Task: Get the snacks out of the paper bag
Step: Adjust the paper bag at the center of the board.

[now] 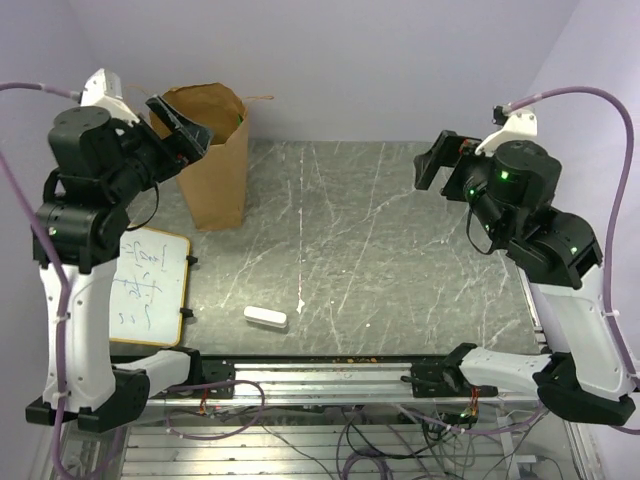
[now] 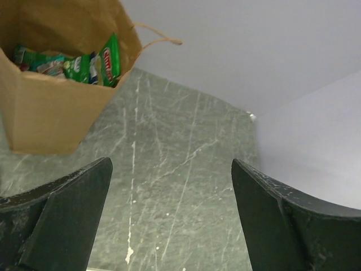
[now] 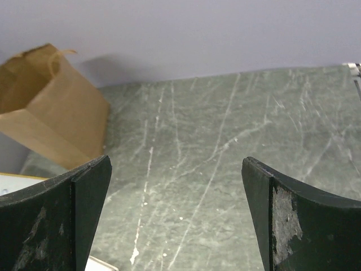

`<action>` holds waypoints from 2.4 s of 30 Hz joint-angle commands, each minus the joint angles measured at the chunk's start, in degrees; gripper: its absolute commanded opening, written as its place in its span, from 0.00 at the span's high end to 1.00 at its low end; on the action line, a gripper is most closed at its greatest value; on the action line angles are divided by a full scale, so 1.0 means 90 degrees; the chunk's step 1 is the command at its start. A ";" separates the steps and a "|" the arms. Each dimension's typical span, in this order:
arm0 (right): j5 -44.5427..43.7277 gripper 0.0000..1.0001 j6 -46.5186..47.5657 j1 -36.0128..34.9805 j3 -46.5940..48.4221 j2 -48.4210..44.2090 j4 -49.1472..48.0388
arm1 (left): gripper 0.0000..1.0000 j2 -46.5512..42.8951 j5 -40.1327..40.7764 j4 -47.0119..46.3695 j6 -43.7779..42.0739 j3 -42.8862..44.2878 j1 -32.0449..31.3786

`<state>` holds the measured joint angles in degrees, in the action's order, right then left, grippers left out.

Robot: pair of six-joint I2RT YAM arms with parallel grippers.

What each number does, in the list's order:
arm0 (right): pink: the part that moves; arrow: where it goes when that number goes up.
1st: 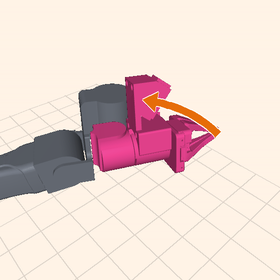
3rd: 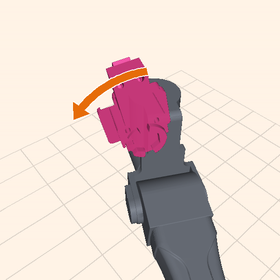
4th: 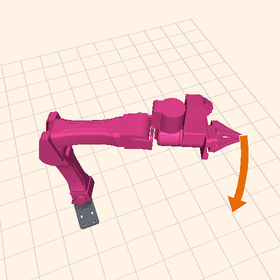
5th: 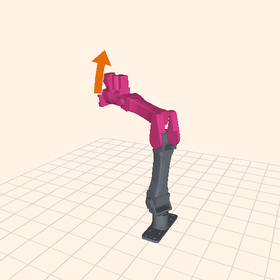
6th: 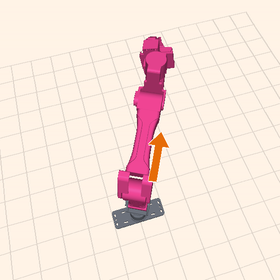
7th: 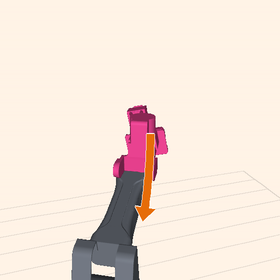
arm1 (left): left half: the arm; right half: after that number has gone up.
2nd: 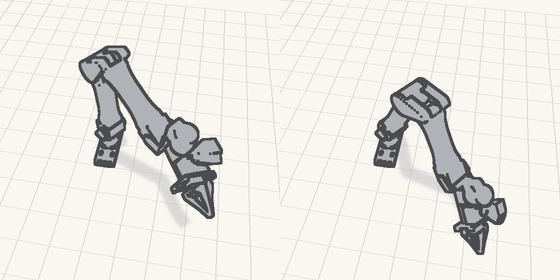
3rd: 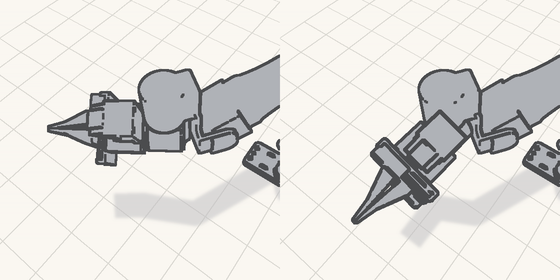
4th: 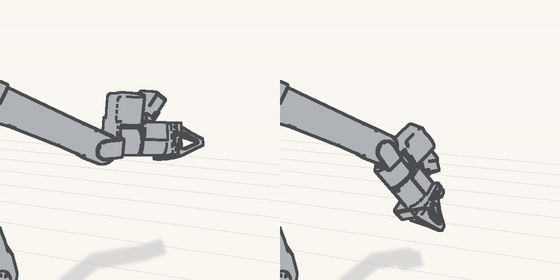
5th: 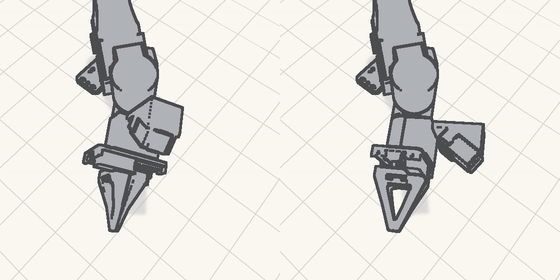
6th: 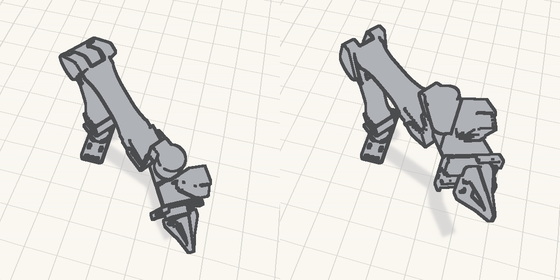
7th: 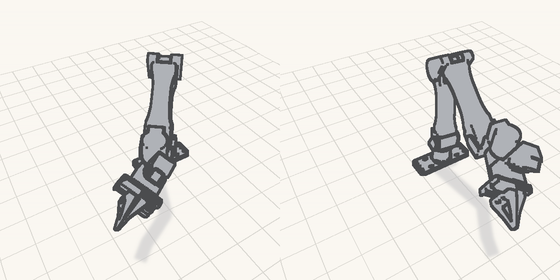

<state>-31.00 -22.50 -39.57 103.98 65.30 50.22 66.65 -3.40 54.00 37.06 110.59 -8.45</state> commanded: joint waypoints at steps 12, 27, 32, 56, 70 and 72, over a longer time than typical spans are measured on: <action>0.0045 0.00 -0.0468 0.0885 -0.1257 0.0019 0.0252 | 0.01 0.0448 0.0843 -0.1275 -0.0022 -0.1363 0.0073; 0.1781 0.00 -0.0138 0.1064 -0.1534 0.0494 -0.0303 | 0.07 0.3286 -0.0027 -0.2938 -0.0929 0.0644 0.0167; 0.2292 0.00 -0.0248 0.1078 -0.1627 0.0388 -0.0317 | 0.08 0.4195 -0.0846 -0.3450 -0.0932 0.1209 0.0181; 0.1432 0.00 -0.0813 0.1087 -0.1858 -0.0022 -0.0841 | 0.13 0.5289 -0.2632 -0.3577 -0.2028 0.1385 -0.0045; 0.1392 0.00 -0.0903 0.1086 -0.1857 -0.0108 -0.0726 | 0.76 0.5147 -0.2460 -0.3444 -0.1659 0.1442 -0.0208; 0.1404 0.00 -0.0948 0.1086 -0.1932 -0.0156 -0.0726 | 0.86 0.4992 -0.2543 -0.3558 -0.1533 0.1243 -0.0271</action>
<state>-17.82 -29.71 -30.15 87.70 65.54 43.99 114.80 -23.83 24.97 20.86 123.04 -9.98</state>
